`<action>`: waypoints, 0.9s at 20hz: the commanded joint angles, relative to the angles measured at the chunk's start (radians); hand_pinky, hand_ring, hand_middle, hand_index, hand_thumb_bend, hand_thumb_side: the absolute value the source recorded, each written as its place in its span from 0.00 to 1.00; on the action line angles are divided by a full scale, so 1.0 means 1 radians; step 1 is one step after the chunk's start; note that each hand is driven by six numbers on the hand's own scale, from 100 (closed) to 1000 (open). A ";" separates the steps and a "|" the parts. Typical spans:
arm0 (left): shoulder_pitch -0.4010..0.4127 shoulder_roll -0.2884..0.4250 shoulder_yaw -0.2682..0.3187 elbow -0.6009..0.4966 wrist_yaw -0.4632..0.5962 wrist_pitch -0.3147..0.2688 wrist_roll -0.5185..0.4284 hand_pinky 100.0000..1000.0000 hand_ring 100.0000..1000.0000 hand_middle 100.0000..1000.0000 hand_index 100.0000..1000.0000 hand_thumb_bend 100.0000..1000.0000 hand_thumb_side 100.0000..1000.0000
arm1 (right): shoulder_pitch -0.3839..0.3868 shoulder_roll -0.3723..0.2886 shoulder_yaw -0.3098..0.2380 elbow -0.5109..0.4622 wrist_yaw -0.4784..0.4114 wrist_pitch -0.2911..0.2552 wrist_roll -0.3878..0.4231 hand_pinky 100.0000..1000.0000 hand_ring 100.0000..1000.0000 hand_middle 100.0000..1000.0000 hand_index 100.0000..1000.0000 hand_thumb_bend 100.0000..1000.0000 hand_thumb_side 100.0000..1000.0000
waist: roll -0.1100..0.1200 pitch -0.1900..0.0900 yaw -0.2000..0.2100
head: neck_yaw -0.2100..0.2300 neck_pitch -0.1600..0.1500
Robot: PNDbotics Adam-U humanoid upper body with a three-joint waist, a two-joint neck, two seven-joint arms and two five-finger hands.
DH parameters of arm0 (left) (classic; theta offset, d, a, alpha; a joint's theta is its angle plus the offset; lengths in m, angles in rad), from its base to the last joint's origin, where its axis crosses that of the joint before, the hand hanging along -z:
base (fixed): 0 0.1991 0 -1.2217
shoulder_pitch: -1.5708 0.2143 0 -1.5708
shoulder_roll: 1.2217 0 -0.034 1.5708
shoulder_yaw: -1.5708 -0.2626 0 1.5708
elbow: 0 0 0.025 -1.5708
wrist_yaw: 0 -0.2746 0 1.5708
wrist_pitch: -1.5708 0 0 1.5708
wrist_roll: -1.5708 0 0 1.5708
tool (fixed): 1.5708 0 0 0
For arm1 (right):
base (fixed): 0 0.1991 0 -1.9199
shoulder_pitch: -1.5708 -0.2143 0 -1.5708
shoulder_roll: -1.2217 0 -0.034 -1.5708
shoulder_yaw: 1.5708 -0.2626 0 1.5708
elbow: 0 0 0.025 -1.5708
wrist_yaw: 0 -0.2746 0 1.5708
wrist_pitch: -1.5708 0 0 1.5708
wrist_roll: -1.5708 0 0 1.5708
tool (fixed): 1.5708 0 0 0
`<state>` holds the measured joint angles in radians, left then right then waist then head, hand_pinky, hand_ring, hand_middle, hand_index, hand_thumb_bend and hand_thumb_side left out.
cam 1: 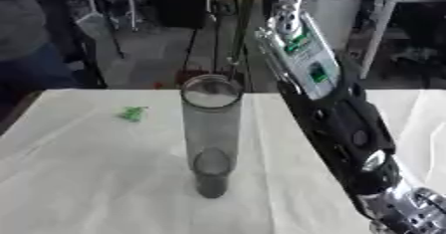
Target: Arrange flowers into the vase.
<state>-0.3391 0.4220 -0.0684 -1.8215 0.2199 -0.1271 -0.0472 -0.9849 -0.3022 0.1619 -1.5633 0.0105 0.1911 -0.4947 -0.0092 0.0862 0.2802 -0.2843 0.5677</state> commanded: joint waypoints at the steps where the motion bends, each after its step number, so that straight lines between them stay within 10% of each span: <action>1: -0.017 0.011 0.012 -0.010 0.001 -0.001 0.005 0.51 0.44 0.60 0.67 1.00 0.82 | -0.014 -0.004 0.002 -0.017 -0.002 -0.002 0.005 0.00 0.00 0.00 0.05 0.00 0.94 | 0.003 -0.009 0.002 | -0.002 -0.016; 18: -0.014 0.011 0.017 -0.004 -0.003 -0.004 0.012 0.51 0.44 0.60 0.67 1.00 0.83 | 0.041 0.006 0.037 0.012 -0.018 -0.033 -0.002 0.00 0.00 0.00 0.07 0.00 0.93 | 0.001 0.002 -0.020 | 0.009 -0.024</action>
<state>-0.3391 0.4218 -0.0629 -1.8153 0.2187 -0.1292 -0.0389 -0.9278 -0.2890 0.2001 -1.5459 -0.0006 0.1658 -0.4946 -0.0136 0.0985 0.2596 -0.2784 0.5521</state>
